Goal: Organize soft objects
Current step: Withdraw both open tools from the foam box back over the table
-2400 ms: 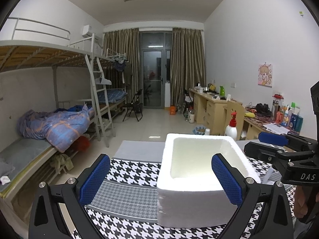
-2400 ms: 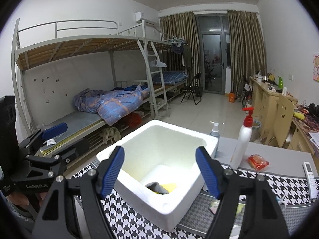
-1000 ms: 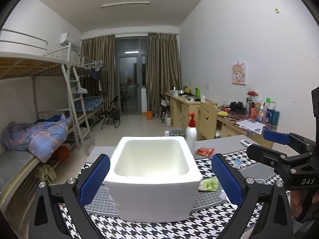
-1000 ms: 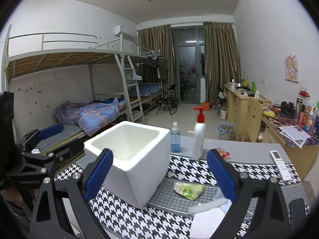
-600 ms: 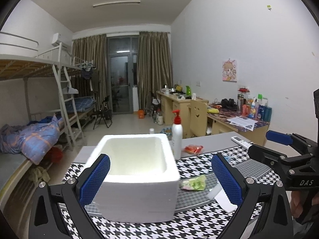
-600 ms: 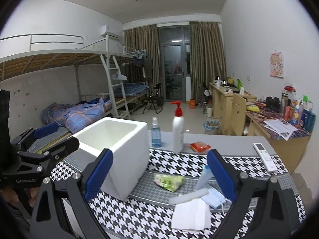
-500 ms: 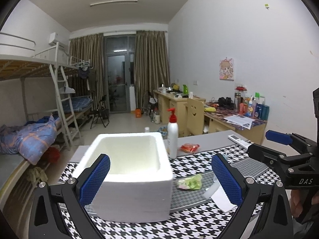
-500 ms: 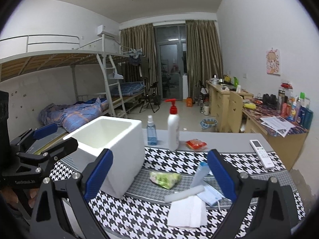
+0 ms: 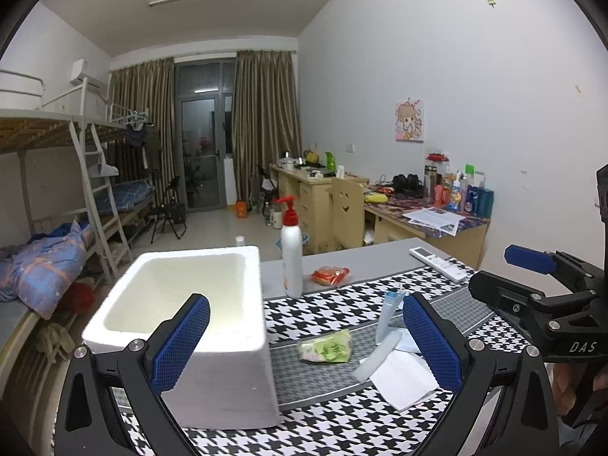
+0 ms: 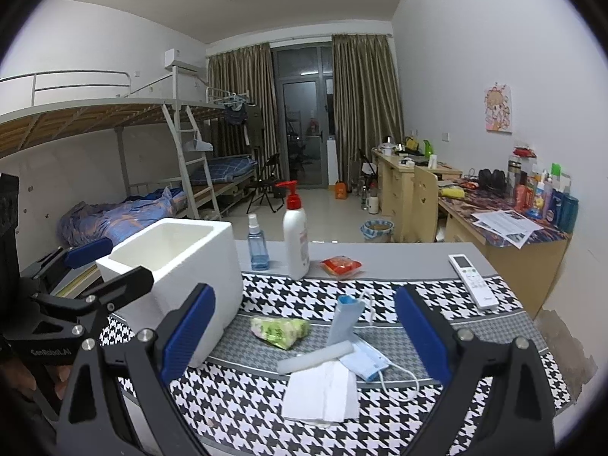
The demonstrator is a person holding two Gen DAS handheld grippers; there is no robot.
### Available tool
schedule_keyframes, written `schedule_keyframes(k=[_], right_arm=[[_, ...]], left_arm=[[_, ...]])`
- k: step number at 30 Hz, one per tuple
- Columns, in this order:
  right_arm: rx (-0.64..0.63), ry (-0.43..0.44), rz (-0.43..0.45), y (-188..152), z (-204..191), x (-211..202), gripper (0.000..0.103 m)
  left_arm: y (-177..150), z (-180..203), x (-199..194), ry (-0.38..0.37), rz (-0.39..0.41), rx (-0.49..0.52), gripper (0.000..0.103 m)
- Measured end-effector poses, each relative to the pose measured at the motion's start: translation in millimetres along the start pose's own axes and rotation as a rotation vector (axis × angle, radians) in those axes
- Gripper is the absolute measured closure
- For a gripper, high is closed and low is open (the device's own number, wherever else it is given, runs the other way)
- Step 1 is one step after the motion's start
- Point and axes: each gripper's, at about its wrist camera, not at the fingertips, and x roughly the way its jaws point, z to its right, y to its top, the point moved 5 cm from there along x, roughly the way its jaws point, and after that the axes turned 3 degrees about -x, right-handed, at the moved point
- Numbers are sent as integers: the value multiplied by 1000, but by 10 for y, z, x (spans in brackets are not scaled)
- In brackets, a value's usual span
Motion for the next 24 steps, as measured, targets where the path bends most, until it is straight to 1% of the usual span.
schedule_keyframes(k=[11, 24], right_arm=[[21, -24, -32, -96, 217, 62, 5], [41, -25, -70, -177, 417, 208, 5]], left_arm=[[-63, 188, 199, -26, -49, 21, 1], [-122, 333, 484, -23, -102, 34, 1]])
